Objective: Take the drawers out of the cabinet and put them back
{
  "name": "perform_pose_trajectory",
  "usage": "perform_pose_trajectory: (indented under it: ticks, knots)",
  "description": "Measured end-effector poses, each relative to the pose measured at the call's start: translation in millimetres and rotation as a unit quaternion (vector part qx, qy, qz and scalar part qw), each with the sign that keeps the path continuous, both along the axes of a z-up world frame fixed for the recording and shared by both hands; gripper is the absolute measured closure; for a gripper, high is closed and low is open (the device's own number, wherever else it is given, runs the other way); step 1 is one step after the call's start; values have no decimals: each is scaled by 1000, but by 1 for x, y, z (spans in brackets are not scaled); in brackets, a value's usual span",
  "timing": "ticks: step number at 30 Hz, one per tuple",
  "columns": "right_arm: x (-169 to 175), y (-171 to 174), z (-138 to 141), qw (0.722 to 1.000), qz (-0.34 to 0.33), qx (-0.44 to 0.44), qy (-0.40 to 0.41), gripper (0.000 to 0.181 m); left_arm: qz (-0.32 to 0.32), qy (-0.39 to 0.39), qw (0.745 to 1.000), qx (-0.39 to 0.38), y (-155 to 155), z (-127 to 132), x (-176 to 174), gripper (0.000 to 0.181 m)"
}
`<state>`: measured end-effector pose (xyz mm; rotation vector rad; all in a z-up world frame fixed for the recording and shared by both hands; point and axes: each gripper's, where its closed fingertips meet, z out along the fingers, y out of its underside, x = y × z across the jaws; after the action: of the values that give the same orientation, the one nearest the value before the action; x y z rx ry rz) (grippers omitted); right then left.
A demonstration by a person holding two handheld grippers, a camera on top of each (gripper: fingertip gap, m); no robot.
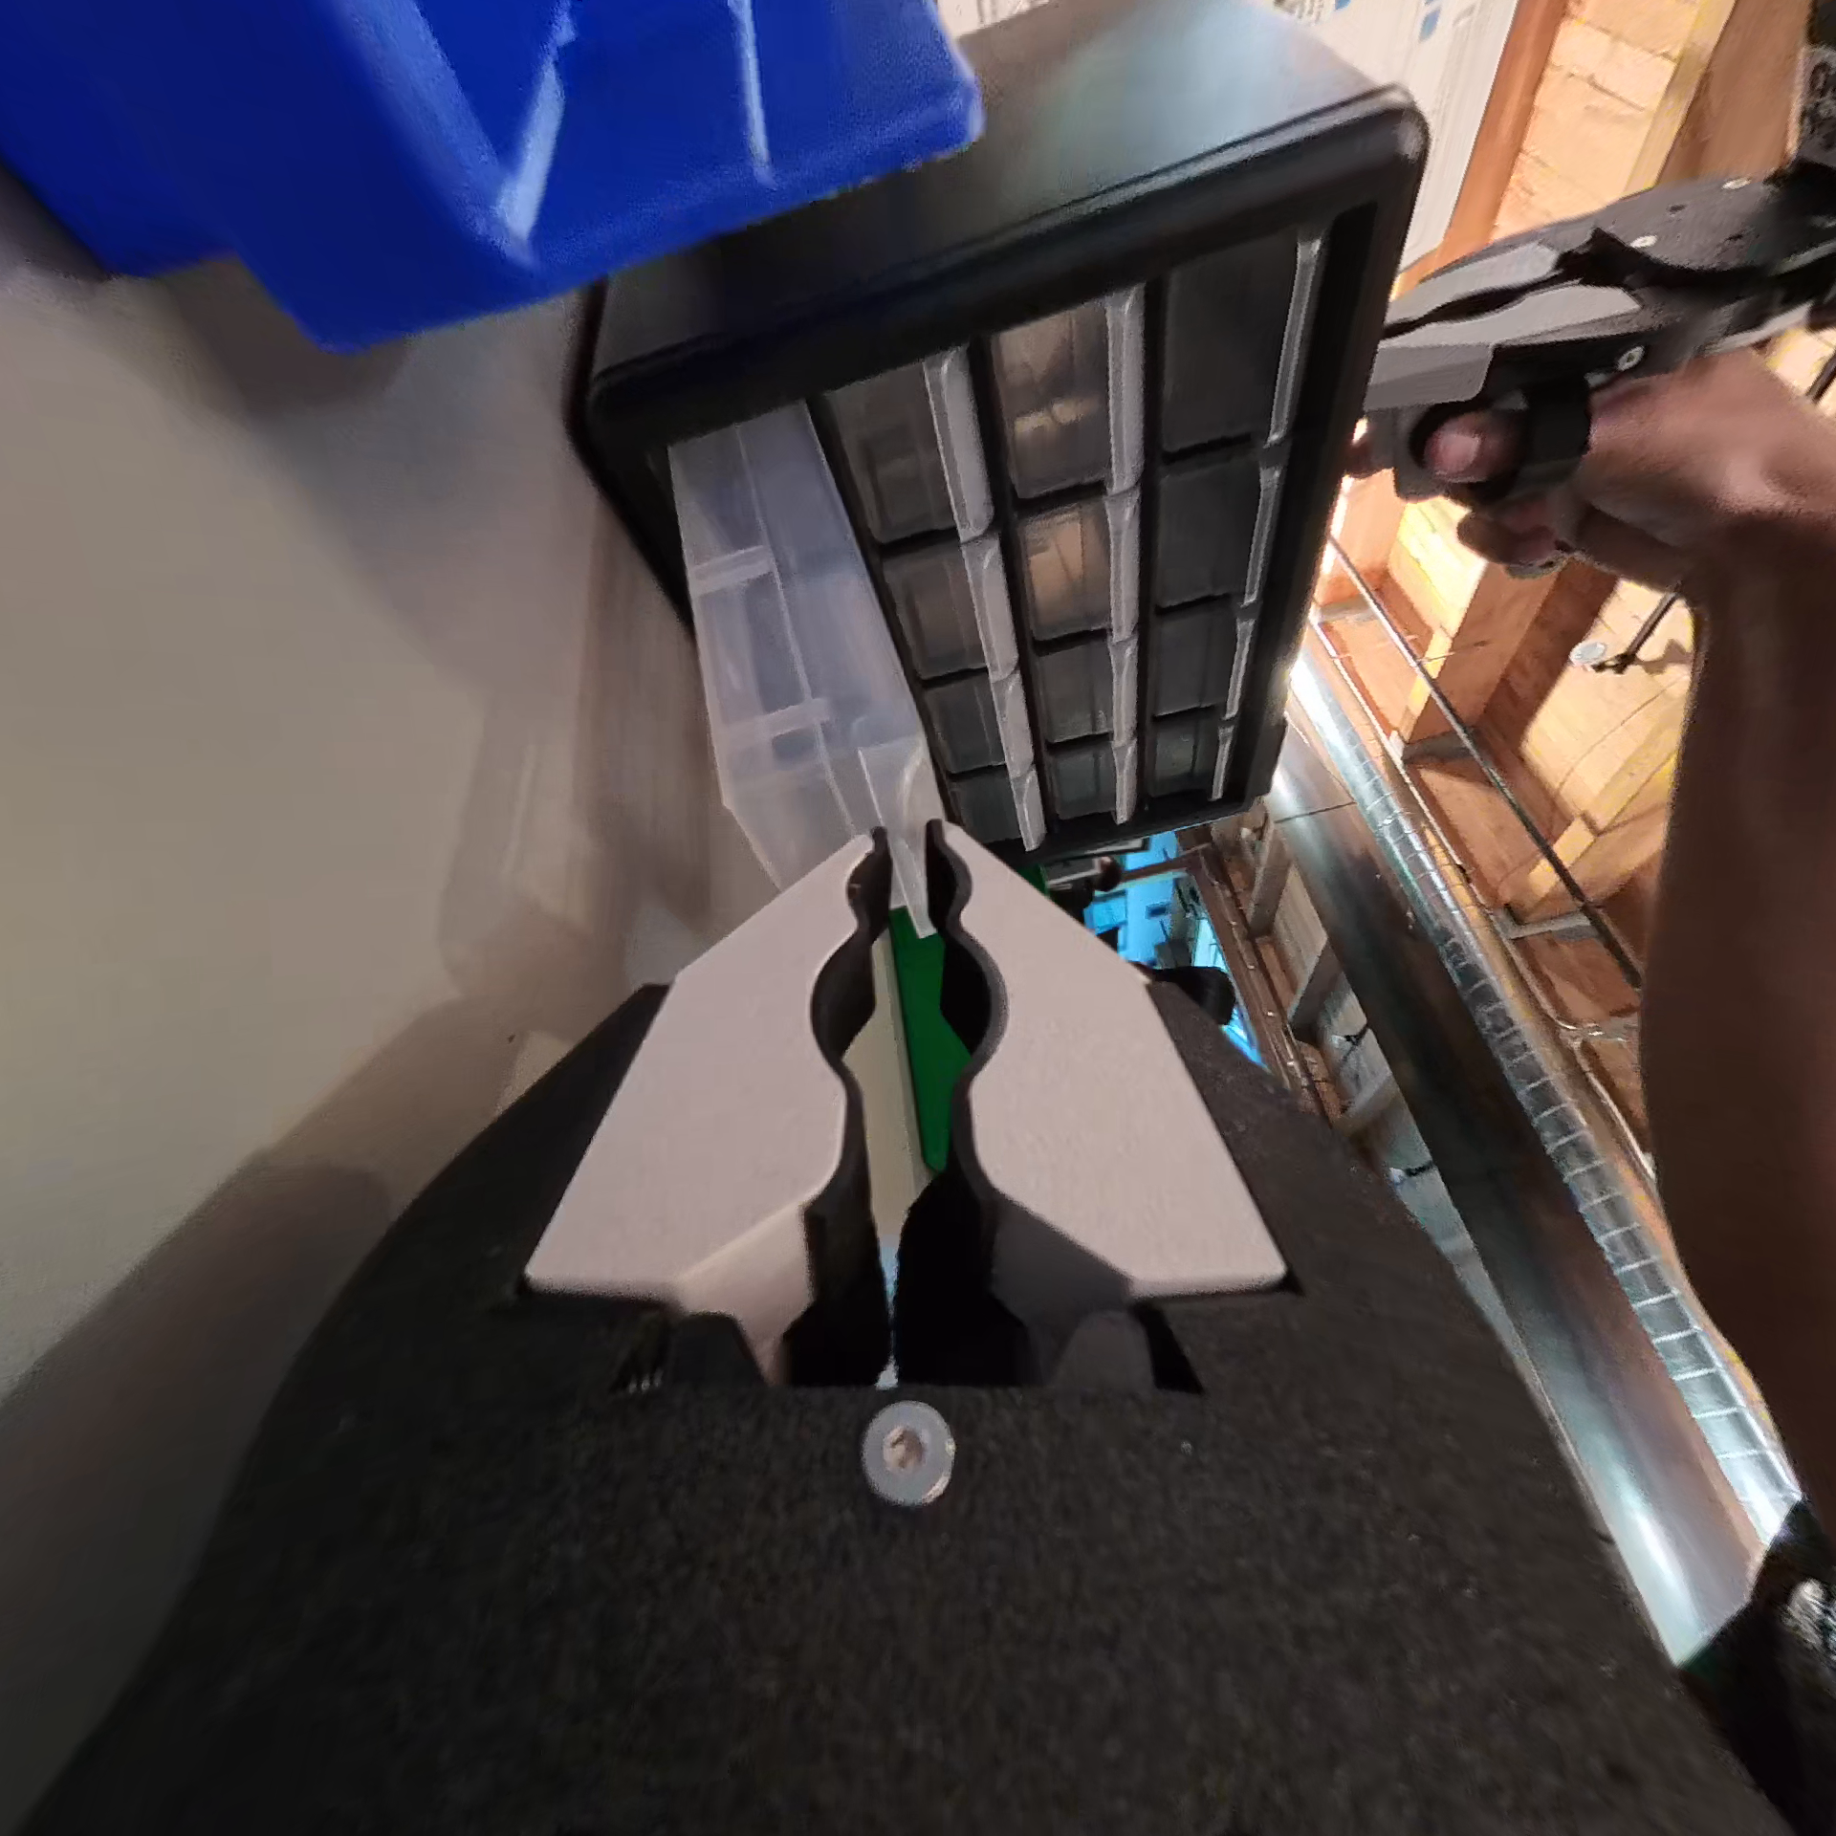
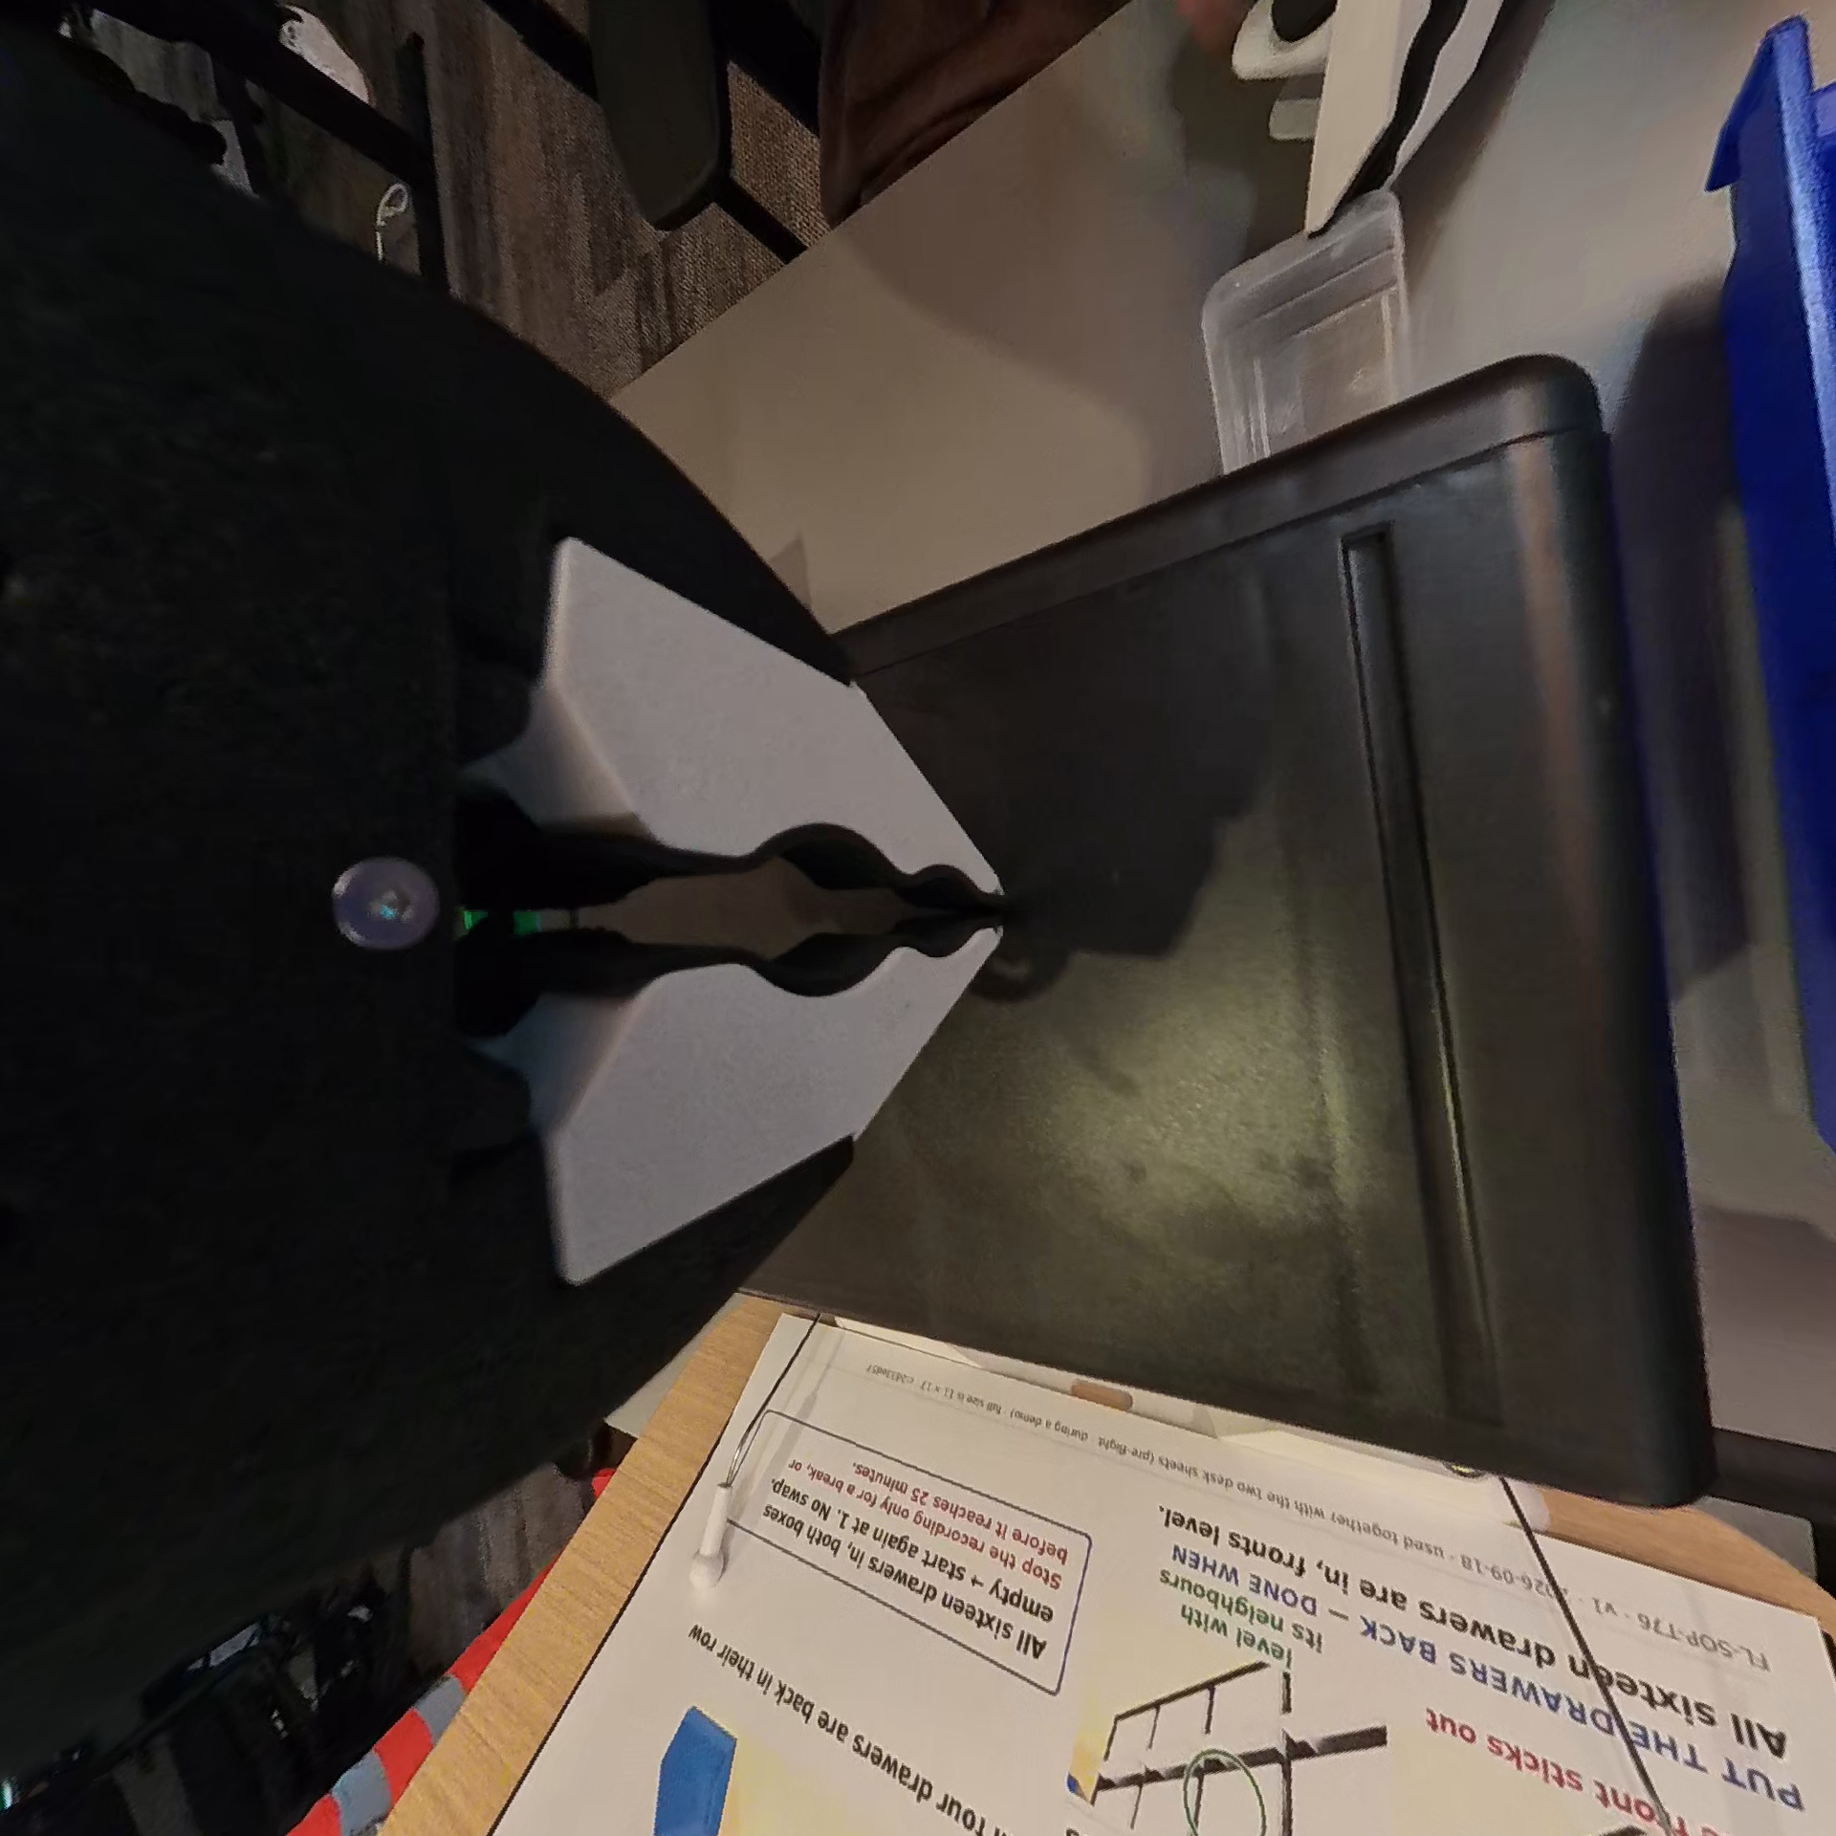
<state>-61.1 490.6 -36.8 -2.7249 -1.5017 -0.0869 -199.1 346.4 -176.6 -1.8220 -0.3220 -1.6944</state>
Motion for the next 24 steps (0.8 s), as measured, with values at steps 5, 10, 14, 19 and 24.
perform_pose_trajectory:
  ticks: [5, 10, 14, 19, 24]
  knots:
    - [0, 0, 0, 1000, -2, -8, 1, 181, -22, -38, 999, 13, -2, 10, 10, 178]
    - [0, 0, 0, 1000, -1, -10, -3, 181, -21, -53, 998, 5, -2, 18, 10, 178]
    - [0, 0, 0, 1000, -2, -16, 2, 181, -21, -64, 998, 1, 7, 38, 8, 179]
    - [0, 0, 0, 1000, -4, -16, 7, 181, -32, -78, 996, -9, 7, 55, 9, 181]
    - [0, 0, 0, 1000, -5, -16, 9, 181, -44, -78, 995, -31, -6, 34, 4, 181]
